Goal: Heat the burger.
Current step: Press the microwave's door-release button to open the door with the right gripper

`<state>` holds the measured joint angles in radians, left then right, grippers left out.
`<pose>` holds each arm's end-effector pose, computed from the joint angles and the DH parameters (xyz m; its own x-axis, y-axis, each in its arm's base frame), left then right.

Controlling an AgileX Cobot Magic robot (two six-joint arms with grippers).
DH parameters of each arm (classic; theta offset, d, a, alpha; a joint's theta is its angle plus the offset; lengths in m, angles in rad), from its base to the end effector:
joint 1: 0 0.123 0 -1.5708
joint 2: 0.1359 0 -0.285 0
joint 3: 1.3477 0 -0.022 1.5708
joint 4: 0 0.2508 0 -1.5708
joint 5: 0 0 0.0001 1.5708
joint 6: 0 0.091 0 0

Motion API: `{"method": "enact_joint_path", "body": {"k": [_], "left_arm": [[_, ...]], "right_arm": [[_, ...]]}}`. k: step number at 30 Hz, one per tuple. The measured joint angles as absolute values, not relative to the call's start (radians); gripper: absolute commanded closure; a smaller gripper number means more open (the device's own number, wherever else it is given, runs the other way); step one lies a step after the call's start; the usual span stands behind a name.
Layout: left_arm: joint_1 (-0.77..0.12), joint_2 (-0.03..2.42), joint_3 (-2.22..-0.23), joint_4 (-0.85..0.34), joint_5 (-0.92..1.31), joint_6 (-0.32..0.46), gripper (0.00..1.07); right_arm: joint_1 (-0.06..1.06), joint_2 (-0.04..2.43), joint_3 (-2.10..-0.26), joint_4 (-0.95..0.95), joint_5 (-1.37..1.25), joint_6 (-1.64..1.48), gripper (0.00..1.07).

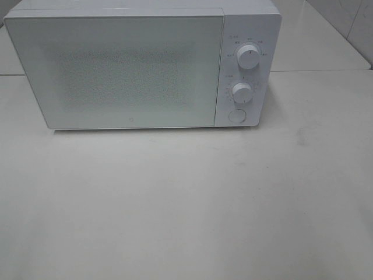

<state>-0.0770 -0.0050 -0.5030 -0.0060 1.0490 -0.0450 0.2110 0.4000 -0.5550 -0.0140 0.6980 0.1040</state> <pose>-0.0055 -0.0001 0.2791 -0.4405 -0.0141 -0.8976 0.0605 0.9971 -0.0454 0.0733 0.0149 0.3099 -0.4473 -0.0006 -0.8944 -0.1606 0.9838 0.0797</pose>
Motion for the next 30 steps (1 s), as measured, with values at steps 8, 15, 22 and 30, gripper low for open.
{"method": "enact_joint_path", "body": {"k": [8, 15, 22, 30], "left_arm": [[-0.077, -0.005, -0.503, -0.006, 1.049, -0.045, 0.07], [-0.077, -0.005, -0.503, -0.006, 1.049, -0.045, 0.07], [-0.077, -0.005, -0.503, -0.006, 1.049, -0.045, 0.07], [-0.077, -0.005, -0.503, -0.006, 1.049, -0.045, 0.07]], "right_arm": [[0.211, 0.522, -0.555, -0.014, 0.567, 0.104, 0.31], [0.211, 0.636, -0.555, -0.014, 0.436, 0.104, 0.31], [0.211, 0.776, -0.548, -0.014, 0.262, 0.104, 0.31], [0.211, 0.913, -0.452, -0.014, -0.056, 0.104, 0.31]]}}
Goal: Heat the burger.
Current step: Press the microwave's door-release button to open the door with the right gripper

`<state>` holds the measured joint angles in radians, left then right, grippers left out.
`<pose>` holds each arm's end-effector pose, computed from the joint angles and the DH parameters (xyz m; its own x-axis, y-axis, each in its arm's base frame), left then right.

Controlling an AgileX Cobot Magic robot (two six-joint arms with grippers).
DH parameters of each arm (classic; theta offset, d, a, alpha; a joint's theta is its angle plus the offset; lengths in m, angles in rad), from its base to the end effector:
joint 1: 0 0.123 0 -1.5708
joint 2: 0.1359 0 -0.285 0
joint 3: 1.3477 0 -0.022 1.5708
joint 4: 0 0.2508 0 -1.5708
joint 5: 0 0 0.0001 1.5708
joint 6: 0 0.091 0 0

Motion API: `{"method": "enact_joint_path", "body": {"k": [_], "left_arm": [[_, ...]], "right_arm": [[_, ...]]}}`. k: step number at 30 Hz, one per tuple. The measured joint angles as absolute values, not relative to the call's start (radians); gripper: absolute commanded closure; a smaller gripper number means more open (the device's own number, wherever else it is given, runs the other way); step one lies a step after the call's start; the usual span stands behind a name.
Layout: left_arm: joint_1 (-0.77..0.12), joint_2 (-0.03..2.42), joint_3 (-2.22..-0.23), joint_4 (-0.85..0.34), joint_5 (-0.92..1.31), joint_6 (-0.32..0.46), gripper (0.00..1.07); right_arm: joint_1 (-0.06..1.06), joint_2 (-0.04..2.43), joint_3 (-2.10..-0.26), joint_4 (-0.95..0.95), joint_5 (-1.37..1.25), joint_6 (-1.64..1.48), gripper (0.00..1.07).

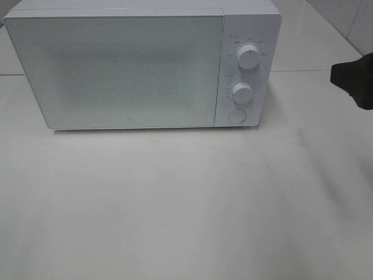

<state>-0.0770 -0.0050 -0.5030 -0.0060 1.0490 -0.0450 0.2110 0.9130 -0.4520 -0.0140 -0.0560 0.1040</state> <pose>-0.0055 -0.0001 0.2791 -0.4405 -0.0141 -0.8976 0.0605 0.9971 -0.0454 0.1817 0.0390 0.2704 -0.3232 0.0227 -0.9461 -0.1818 0.9796 0.0856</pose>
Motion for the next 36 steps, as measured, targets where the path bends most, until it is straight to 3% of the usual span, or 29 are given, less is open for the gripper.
{"method": "enact_joint_path", "body": {"k": [13, 21, 36], "left_arm": [[-0.077, -0.005, -0.503, -0.006, 1.049, -0.045, 0.07], [-0.077, -0.005, -0.503, -0.006, 1.049, -0.045, 0.07], [-0.077, -0.005, -0.503, -0.006, 1.049, -0.045, 0.07]], "right_arm": [[0.211, 1.124, -0.338, -0.014, -0.437, 0.064, 0.31], [0.217, 1.280, -0.322, 0.121, -0.565, -0.047, 0.31], [0.519, 1.533, -0.305, 0.508, -0.933, -0.204, 0.31]]}}
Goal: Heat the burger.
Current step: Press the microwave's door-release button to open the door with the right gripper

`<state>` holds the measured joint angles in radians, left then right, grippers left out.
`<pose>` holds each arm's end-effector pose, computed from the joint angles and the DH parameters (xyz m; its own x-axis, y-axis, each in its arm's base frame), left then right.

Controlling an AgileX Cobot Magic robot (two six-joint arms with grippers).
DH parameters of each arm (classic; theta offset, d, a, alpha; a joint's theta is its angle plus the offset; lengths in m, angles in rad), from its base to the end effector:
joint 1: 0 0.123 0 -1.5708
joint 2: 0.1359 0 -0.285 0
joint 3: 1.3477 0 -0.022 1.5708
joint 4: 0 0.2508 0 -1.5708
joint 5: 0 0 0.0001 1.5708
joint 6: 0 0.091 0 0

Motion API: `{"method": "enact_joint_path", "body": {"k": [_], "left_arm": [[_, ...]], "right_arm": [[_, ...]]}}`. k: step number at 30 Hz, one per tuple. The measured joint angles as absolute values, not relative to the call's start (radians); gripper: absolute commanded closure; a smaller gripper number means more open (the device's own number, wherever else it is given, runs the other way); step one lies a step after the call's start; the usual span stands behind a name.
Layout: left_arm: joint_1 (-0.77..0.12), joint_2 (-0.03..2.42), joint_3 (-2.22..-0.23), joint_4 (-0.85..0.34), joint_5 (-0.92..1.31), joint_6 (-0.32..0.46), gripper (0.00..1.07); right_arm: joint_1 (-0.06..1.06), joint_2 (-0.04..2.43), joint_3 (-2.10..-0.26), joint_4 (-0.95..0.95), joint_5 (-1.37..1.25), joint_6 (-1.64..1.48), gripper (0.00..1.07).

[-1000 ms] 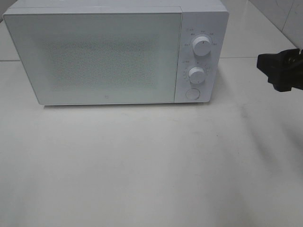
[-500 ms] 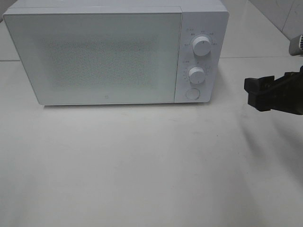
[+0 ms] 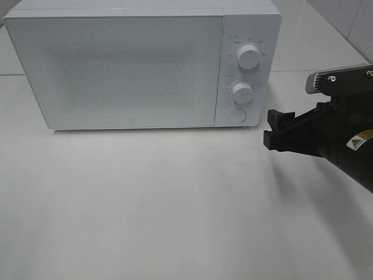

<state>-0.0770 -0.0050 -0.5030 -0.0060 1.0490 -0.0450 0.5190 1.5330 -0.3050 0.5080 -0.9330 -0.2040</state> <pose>-0.0055 -0.0001 0.2791 -0.4405 -0.0141 -0.8976 0.0605 0.9971 -0.0454 0.2200 0.0848 0.1651 -0.2480 -0.0189 -0.9686 -0.1018 0.9948 0.0067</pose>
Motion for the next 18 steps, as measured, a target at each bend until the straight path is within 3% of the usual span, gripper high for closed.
{"method": "enact_joint_path", "body": {"k": [7, 18], "left_arm": [[-0.077, -0.005, -0.503, -0.006, 1.049, -0.045, 0.07], [-0.077, -0.005, -0.503, -0.006, 1.049, -0.045, 0.07]], "right_arm": [[0.709, 1.623, -0.306, 0.727, -1.055, -0.237, 0.31], [0.824, 1.659, -0.382, 0.896, -1.061, -0.329, 0.31]]}}
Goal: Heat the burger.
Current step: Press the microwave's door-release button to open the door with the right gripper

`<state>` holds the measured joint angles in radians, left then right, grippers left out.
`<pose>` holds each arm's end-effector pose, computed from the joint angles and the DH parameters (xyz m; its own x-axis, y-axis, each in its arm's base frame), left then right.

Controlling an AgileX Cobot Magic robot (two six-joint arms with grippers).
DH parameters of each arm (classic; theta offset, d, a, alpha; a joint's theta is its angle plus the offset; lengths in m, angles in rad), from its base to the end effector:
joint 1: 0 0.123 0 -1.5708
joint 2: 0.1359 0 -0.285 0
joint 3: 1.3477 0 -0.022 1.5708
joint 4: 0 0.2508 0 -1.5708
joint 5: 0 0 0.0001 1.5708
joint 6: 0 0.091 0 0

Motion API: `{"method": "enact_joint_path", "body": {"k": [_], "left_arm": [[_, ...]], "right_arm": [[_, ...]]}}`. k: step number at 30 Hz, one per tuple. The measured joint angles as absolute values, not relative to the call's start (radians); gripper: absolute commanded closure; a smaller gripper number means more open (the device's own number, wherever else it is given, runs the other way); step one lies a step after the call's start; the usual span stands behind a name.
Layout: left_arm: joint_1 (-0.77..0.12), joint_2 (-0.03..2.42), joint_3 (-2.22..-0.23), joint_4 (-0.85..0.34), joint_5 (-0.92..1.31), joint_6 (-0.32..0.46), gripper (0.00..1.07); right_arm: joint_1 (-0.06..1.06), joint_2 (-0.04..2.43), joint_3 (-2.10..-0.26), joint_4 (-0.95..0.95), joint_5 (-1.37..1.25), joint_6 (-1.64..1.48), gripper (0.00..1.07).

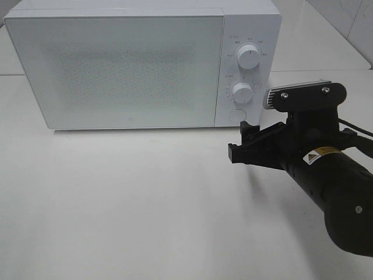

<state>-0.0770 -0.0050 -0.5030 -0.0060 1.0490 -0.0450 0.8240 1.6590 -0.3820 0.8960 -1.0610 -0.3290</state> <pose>-0.0055 -0.0001 0.2791 -0.4405 -0.0141 -0.8976 0.0605 0.9971 -0.0454 0.2082 0.1337 0.1534 -0.2489 -0.0352 -0.9679 -0.0491 0.9985 -0.0236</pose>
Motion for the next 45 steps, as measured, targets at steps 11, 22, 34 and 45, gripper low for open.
{"method": "enact_joint_path", "body": {"k": [11, 22, 34, 45], "left_arm": [[-0.077, -0.005, -0.503, -0.006, 1.049, -0.045, 0.07], [-0.077, -0.005, -0.503, -0.006, 1.049, -0.045, 0.07], [-0.077, -0.005, -0.503, -0.006, 1.049, -0.045, 0.07], [-0.077, -0.005, -0.503, -0.006, 1.049, -0.045, 0.07]], "right_arm": [[0.828, 1.659, -0.392, 0.899, -1.057, -0.305, 0.34], [0.828, 1.659, -0.393, 0.899, -1.056, 0.022, 0.61], [0.828, 1.659, -0.393, 0.902, -1.021, 0.578, 0.94], [0.828, 1.659, -0.393, 0.903, -0.956, 1.085, 1.07]]}}
